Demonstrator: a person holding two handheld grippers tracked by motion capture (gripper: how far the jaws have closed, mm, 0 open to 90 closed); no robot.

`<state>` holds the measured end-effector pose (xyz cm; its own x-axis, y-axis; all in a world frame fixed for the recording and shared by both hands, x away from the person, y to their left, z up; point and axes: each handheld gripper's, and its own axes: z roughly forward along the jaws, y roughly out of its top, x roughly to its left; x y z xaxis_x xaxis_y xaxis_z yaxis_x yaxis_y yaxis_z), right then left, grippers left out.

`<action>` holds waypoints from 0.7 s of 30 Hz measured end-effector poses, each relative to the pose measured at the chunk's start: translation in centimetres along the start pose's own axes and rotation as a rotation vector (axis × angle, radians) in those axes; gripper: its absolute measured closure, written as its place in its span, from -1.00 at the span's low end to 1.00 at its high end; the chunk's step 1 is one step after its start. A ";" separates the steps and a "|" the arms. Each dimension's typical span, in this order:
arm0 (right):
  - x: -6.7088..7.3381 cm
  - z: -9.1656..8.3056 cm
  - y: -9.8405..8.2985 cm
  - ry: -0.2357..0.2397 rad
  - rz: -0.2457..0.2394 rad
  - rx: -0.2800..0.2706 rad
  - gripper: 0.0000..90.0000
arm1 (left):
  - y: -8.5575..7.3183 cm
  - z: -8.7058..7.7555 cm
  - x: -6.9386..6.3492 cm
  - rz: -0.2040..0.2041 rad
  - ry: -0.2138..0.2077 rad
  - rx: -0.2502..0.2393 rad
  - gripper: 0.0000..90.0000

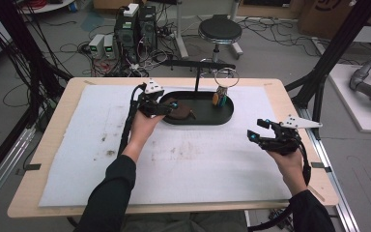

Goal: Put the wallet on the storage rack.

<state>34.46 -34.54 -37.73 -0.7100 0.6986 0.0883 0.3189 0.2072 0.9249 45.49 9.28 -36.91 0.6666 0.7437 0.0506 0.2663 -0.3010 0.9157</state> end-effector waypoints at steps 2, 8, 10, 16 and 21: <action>0.0 -0.1 0.0 -0.001 -0.001 -0.002 -0.32 | 0.0 -0.9 -0.1 0.006 -0.016 -0.014 -0.34; -0.2 -0.3 0.0 -0.013 0.002 -0.004 -0.32 | -0.5 -4.2 -0.7 0.032 -0.045 -0.048 -0.34; -0.3 -0.2 -0.1 -0.015 0.004 -0.003 -0.32 | -0.8 -5.3 -0.8 0.027 -0.049 -0.062 -0.35; -0.3 -0.1 -0.1 -0.020 0.004 0.001 -0.32 | -2.0 -9.0 -0.7 0.023 -0.044 -0.083 -0.39; -0.5 0.1 -0.1 -0.027 0.003 0.005 -0.32 | -3.5 -11.7 -0.4 0.024 -0.031 -0.096 -0.40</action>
<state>34.78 -34.84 -37.86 -0.6919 0.7174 0.0814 0.3242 0.2080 0.9228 36.17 17.05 -35.46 0.6937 0.7176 0.0616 0.1835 -0.2589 0.9483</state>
